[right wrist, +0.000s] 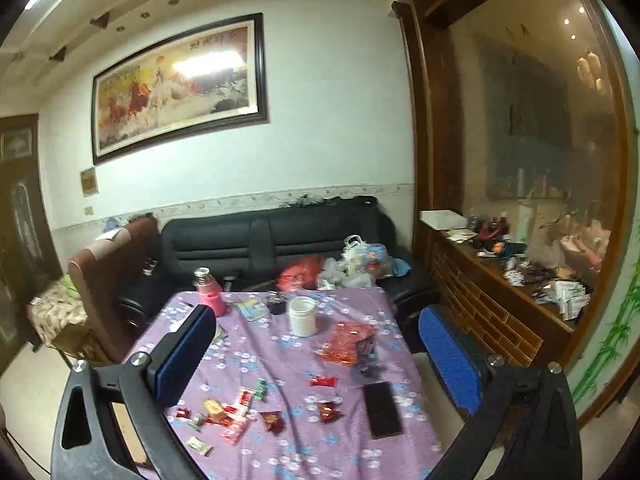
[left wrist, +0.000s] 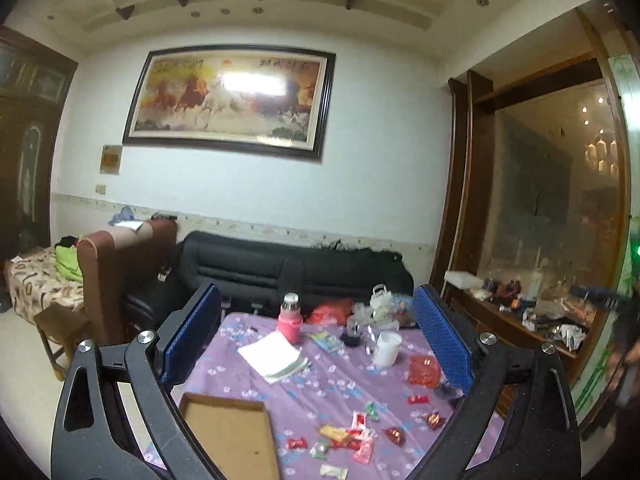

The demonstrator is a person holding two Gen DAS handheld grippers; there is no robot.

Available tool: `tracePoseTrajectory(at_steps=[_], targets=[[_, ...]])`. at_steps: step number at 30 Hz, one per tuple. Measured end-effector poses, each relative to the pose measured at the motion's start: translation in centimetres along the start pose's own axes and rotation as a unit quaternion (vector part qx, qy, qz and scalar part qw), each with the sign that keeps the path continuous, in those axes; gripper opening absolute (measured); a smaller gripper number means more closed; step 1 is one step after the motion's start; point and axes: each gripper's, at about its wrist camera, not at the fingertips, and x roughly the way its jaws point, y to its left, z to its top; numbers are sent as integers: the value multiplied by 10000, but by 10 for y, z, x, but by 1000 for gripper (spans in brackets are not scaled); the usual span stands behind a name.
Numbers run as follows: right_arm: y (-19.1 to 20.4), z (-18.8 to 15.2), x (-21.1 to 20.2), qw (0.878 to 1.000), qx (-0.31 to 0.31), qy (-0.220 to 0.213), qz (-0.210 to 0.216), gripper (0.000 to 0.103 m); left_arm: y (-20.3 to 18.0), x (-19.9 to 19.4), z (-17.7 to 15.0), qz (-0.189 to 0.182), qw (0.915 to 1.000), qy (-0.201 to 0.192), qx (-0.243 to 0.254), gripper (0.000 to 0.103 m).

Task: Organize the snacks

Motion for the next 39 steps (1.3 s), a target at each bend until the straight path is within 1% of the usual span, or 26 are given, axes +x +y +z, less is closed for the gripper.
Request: tracePoseTrajectory(at_steps=[2,5,7,8,10,11,12,15,16,17,18,20,21,22,23,24,25,27,29,31,33,34,35,37,38,39], targets=[[-6,9,-16,9993,-162,-105,-310,103,3,3,-1,164,9998,42,88,97],[-24,37,-55,9952,-123,-534,-811,103,14,-5,16,638,9974,-248,220,97],[-41,64,-85,9891,50,-864,-1188,103,17,-18,40,1291,9886,-611,485,97],[-50,77,-99,9857,160,-991,-1350,103,17,-25,54,1794,9775,-836,726,97],[-68,106,-130,9753,363,-1258,-1780,103,19,-36,82,3067,9345,-1299,1253,97],[-75,120,-143,9665,411,-1363,-2136,103,22,-39,95,3615,9090,-1433,1501,97],[-81,131,-155,9586,437,-1440,-2419,103,27,-41,109,4234,8756,-1509,1767,97],[-98,154,-179,9298,454,-1614,-3276,103,54,-38,135,5542,7898,-1398,2227,97],[-103,156,-183,9231,508,-1663,-3431,103,69,-38,137,5755,7771,-1267,2208,97],[-106,154,-184,9218,553,-1694,-3441,103,82,-41,135,5749,7818,-1176,2107,97],[-110,149,-181,9256,587,-1684,-3337,103,94,-44,132,5663,7918,-1129,1991,97],[-113,131,-157,9378,484,-1538,-3076,103,113,-44,113,5379,8189,-999,1736,97],[-114,125,-144,9400,369,-1465,-3060,103,121,-39,93,5072,8416,-872,1638,97],[-116,113,-128,9448,304,-1320,-2983,103,122,-37,81,4850,8558,-795,1612,97],[-114,96,-107,9529,205,-1185,-2783,103,122,-29,61,4525,8750,-692,1578,97],[-113,85,-96,9593,111,-1099,-2598,103,120,-23,33,4045,9003,-560,1505,97],[-111,68,-80,9647,3,-1013,-2429,103,117,-20,17,3739,9149,-451,1450,97],[-103,35,-56,9692,-224,-882,-2290,103,108,-8,-23,3116,9406,-129,1345,97],[-107,13,-45,9653,-477,-814,-2433,103,85,-5,-45,2710,9523,81,1400,97],[-123,11,-51,9564,-555,-710,-2780,103,71,0,-55,2513,9551,116,1566,97],[-155,18,-72,9457,-310,-697,-3158,103,64,2,-56,2612,9495,-37,1737,97],[-174,24,-88,9364,-104,-733,-3430,103,59,-4,-51,2701,9463,-120,1771,97],[-192,28,-105,9256,75,-826,-3692,103,64,-5,-46,2917,9393,-231,1793,97],[-236,37,-146,8934,537,-993,-4348,103,83,6,-30,3327,9241,-319,1852,97],[-254,39,-168,8760,741,-1043,-4650,103,95,4,-21,3647,9105,-352,1916,97],[-275,38,-189,8547,936,-1083,-4990,103,108,5,-18,4072,8895,-389,2035,97]])
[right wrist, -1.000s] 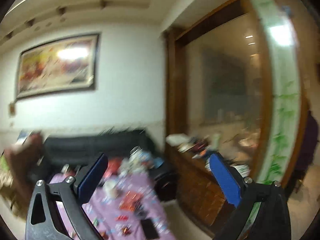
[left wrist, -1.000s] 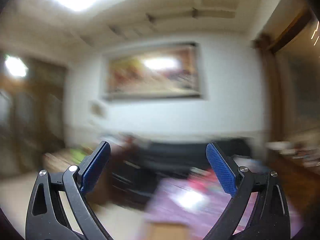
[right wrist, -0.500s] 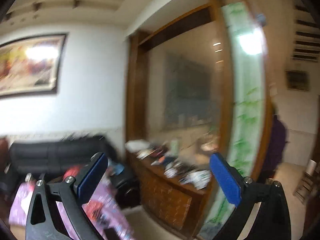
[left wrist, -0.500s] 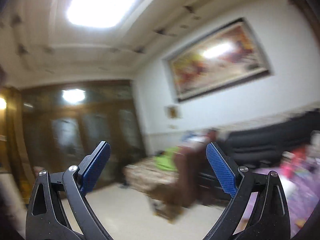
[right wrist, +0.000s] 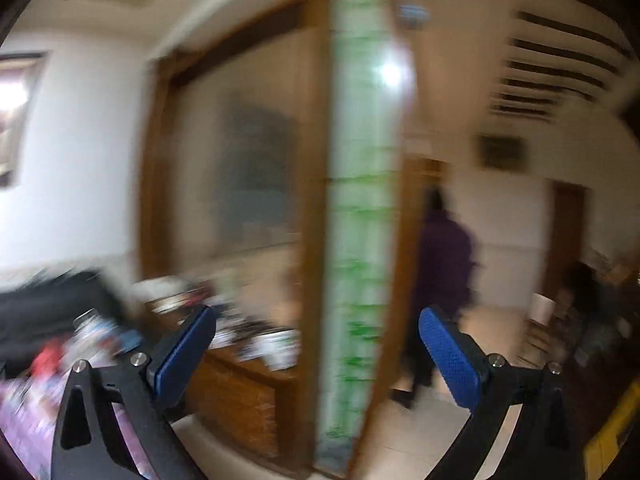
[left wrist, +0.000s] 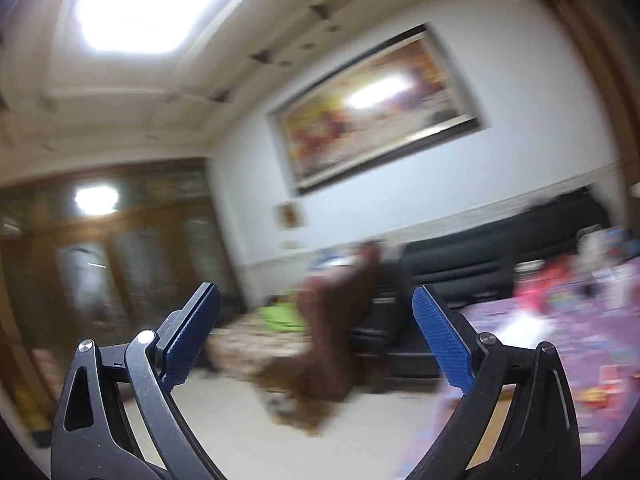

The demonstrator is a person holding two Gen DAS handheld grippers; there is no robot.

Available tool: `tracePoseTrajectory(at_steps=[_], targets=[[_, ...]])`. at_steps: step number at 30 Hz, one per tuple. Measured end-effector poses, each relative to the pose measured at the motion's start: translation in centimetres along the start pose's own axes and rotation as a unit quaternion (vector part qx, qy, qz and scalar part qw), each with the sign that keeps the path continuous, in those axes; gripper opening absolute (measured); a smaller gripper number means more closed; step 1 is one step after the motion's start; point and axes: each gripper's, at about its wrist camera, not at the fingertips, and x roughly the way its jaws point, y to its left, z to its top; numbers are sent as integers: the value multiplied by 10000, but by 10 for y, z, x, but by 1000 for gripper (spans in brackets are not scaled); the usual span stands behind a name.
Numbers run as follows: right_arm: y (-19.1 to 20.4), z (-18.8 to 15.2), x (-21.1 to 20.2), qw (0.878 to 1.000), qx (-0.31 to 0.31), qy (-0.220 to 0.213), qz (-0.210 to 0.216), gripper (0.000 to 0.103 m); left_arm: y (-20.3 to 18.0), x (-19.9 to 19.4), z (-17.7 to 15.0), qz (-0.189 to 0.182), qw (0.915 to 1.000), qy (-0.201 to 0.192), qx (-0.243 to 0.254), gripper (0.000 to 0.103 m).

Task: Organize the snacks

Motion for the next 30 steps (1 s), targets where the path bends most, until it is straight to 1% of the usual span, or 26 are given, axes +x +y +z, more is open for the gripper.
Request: tracePoseTrajectory(at_steps=[2,3,4,5,6,7,8,9,10,11,13,15,16,17,18,19,20,21,22,23,24,25,26,27,29,30], targets=[[-47,4,8,9975,240,19,-660,103,24,14,-2,845,9961,-17,244,97],[-68,6,10,9950,353,34,-934,103,39,22,-2,1344,9904,-37,333,97],[-92,8,13,9919,478,80,-1178,103,57,28,-3,1735,9841,-18,366,97],[-111,9,15,9890,589,135,-1347,103,80,39,-1,2202,9748,55,348,97],[-131,11,15,9856,737,185,-1512,103,95,45,-5,2485,9681,97,321,97],[-151,11,13,9821,904,193,-1644,103,119,53,-4,2920,9559,148,270,97],[-168,12,9,9790,1047,160,-1741,103,131,59,-13,3160,9483,175,238,97],[-182,14,5,9761,1155,119,-1835,103,146,61,-14,3452,9381,182,215,97],[-194,16,0,9739,1213,75,-1917,103,165,61,-15,3860,9221,146,251,97],[-202,18,-5,9728,1227,43,-1965,103,171,58,-26,4077,9125,121,309,97],[-207,19,-5,9727,1235,16,-1965,103,187,57,-34,4658,8831,17,561,97],[-197,15,-7,9759,1224,39,-1807,103,195,55,-40,4894,8697,10,646,97],[-182,12,0,9792,1174,81,-1651,103,194,63,-46,4846,8726,44,601,97],[-167,9,2,9830,1083,117,-1477,103,193,63,-54,4673,8826,108,497,97],[-148,5,5,9871,952,139,-1280,103,186,63,-64,4302,9019,201,342,97],[-124,0,7,9913,771,144,-1060,103,184,55,-71,4028,9146,243,259,97],[-100,-6,8,9946,600,145,-837,103,168,51,-76,3613,9319,274,162,97],[-75,-15,7,9974,430,140,-554,103,150,45,-87,3034,9524,307,22,97],[-48,-26,6,9993,277,142,-220,103,133,41,-98,2438,9691,361,-148,97],[-25,-37,3,9997,161,150,100,103,113,36,-109,1773,9826,448,-327,97],[1,-51,0,9987,56,194,477,103,88,31,-124,1039,9916,580,-513,97],[28,-67,-2,9959,-29,282,854,103,65,27,-137,469,9942,703,-663,97],[52,-84,-4,9920,-89,372,1201,103,39,21,-150,-70,9936,805,-783,97],[76,-102,-8,9868,-133,450,1553,103,10,13,-166,-598,9902,877,-905,97],[124,-146,-19,9738,-318,538,2185,103,-47,-8,-181,-1441,9789,971,-1079,97],[147,-165,-23,9684,-454,570,2386,103,-77,-18,-192,-1918,9692,1045,-1136,97]])
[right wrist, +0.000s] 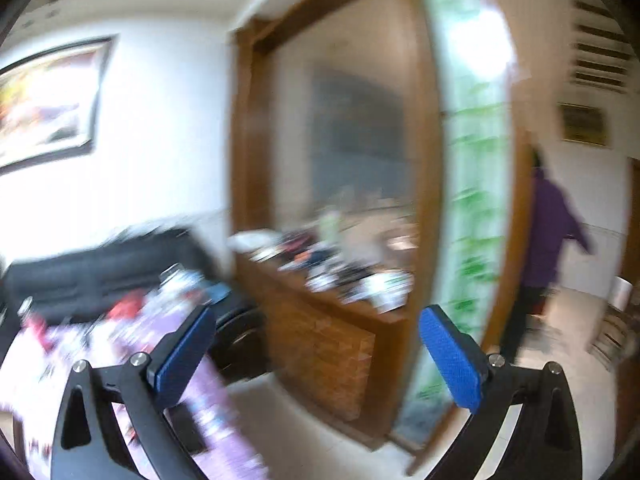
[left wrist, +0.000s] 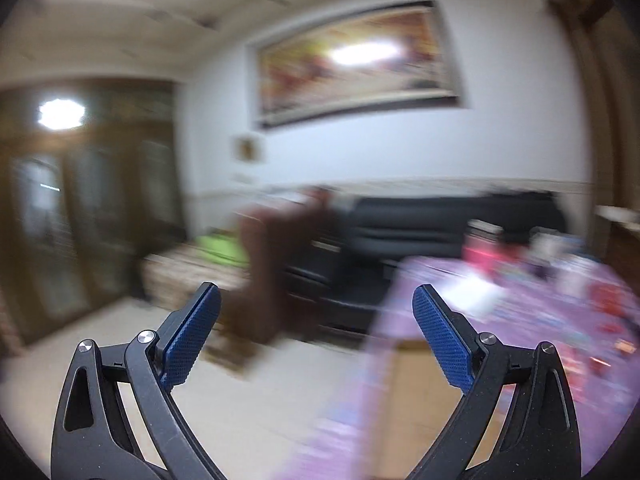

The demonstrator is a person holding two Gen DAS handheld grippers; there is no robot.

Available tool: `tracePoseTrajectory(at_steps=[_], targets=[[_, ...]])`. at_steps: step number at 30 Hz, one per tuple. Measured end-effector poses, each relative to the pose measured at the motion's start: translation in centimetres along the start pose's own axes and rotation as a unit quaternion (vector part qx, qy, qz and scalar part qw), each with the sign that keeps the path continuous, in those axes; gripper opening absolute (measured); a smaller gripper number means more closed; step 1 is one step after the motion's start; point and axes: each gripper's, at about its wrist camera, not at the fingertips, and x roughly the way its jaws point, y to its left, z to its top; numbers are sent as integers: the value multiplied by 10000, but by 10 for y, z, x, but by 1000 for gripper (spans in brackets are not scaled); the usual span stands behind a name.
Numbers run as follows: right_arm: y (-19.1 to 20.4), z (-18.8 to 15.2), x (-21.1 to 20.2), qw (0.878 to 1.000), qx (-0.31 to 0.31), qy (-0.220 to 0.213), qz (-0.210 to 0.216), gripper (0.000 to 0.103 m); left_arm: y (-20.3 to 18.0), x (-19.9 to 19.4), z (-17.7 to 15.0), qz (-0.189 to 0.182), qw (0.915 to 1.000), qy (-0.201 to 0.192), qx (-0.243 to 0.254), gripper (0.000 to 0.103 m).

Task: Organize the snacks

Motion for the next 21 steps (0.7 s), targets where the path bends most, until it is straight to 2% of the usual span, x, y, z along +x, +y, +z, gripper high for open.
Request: tracePoseTrajectory(at_steps=[3,6,7,8,10,11,12,14,16,17,18,19,20,21], targets=[[75,-60,22,9954,-617,359,641,103,-76,7,-29,-1046,9941,286,-82,97],[142,-119,34,9768,-1018,958,1623,103,-133,20,-29,-1796,9826,478,-67,97],[166,-139,38,9652,-1092,1232,2031,103,-152,26,-29,-2045,9770,593,-75,97],[190,-156,43,9507,-1171,1512,2441,103,-156,44,-14,-2194,9731,703,-62,97],[231,-187,52,9190,-1319,2008,3126,103,-186,63,-18,-2531,9616,1056,36,97],[254,-202,56,9006,-1375,2233,3467,102,-188,61,-5,-2606,9583,1171,85,97],[275,-216,58,8837,-1406,2425,3748,99,-200,66,-9,-2689,9536,1344,162,97],[309,-241,64,8575,-1464,2726,4110,91,-216,65,-22,-2787,9456,1648,309,97],[343,-267,72,8336,-1515,3051,4348,77,-230,77,-36,-2882,9360,1977,422,97],[348,-271,75,8254,-1498,3193,4409,76,-236,83,-42,-2938,9306,2139,445,96],[358,-279,81,8200,-1431,3337,4424,76,-242,93,-50,-2986,9247,2317,454,91],[360,-283,85,8204,-1358,3400,4392,76,-247,98,-55,-3039,9190,2470,462,86],[363,-286,92,8251,-1311,3402,4316,76,-253,104,-65,-3098,9120,2646,475,82],[368,-286,102,8312,-1324,3353,4232,76,-255,109,-74,-3108,9069,2805,470,82]])
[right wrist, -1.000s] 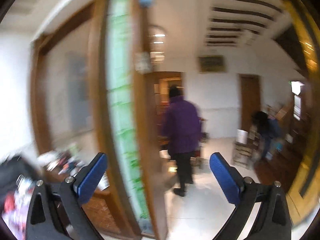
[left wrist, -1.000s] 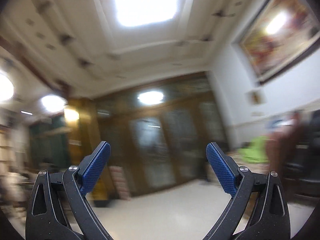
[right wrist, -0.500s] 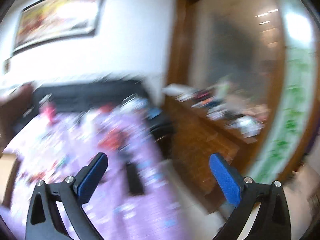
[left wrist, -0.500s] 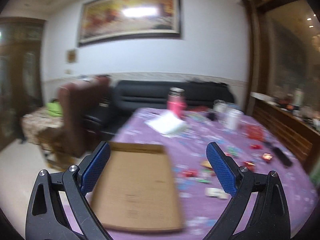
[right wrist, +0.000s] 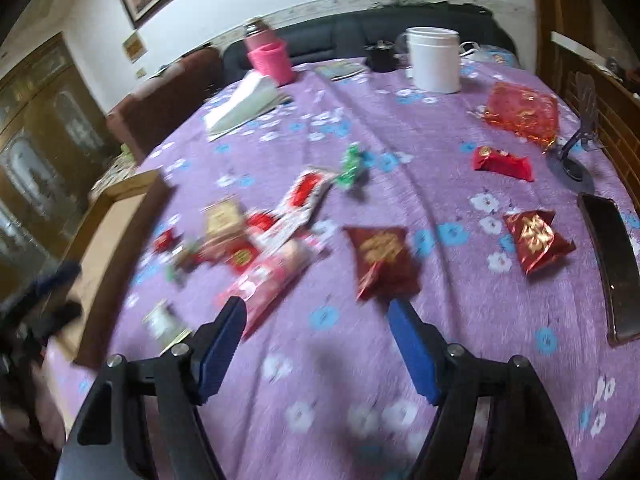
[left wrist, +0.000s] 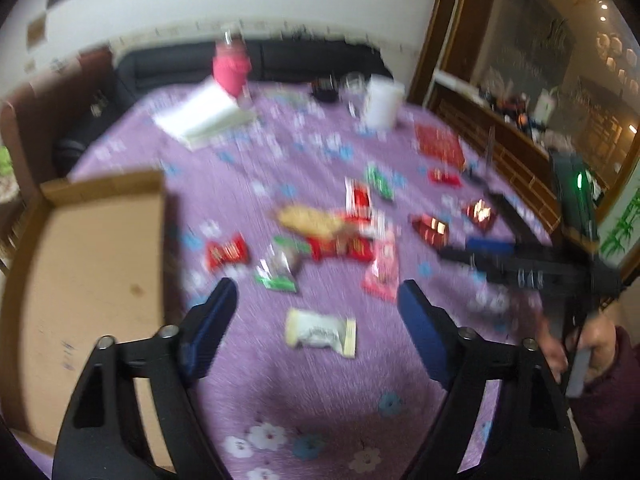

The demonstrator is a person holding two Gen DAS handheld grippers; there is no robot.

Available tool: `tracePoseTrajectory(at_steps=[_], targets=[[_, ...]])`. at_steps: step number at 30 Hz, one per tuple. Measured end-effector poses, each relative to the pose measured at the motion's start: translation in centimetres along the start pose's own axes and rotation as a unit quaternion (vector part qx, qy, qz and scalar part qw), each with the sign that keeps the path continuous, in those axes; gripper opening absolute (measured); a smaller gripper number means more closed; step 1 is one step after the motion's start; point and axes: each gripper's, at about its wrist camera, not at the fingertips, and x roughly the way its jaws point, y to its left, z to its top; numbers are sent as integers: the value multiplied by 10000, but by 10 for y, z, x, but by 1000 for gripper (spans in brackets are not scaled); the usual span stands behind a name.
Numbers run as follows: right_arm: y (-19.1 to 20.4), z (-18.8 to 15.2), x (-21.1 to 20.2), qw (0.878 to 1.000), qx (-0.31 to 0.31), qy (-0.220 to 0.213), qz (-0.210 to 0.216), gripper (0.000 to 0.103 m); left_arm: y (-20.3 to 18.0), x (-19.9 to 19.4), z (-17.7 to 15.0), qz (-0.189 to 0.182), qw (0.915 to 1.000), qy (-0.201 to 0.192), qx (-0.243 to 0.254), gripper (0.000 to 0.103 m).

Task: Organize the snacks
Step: 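Grasp the white wrapped candy with the left tool while the right tool grasps the dark red bag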

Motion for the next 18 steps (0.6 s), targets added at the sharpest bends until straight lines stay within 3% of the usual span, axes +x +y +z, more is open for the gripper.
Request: tracePoseTrajectory(at_steps=[5,14,16,18], targets=[[-5,13,10,9991,-157,-166,-348,77,5,34,-8,127,9992,375,-101,82],[-13,27,37,9993,-138,42,-338,77,-13,64,-10,164,9973,686,214,82],[-15,29,42,9993,-122,66,-347,75,-12,70,-14,109,9965,808,193,71],[-16,29,45,9993,-128,98,-327,67,-15,71,-16,320,9958,782,362,51]])
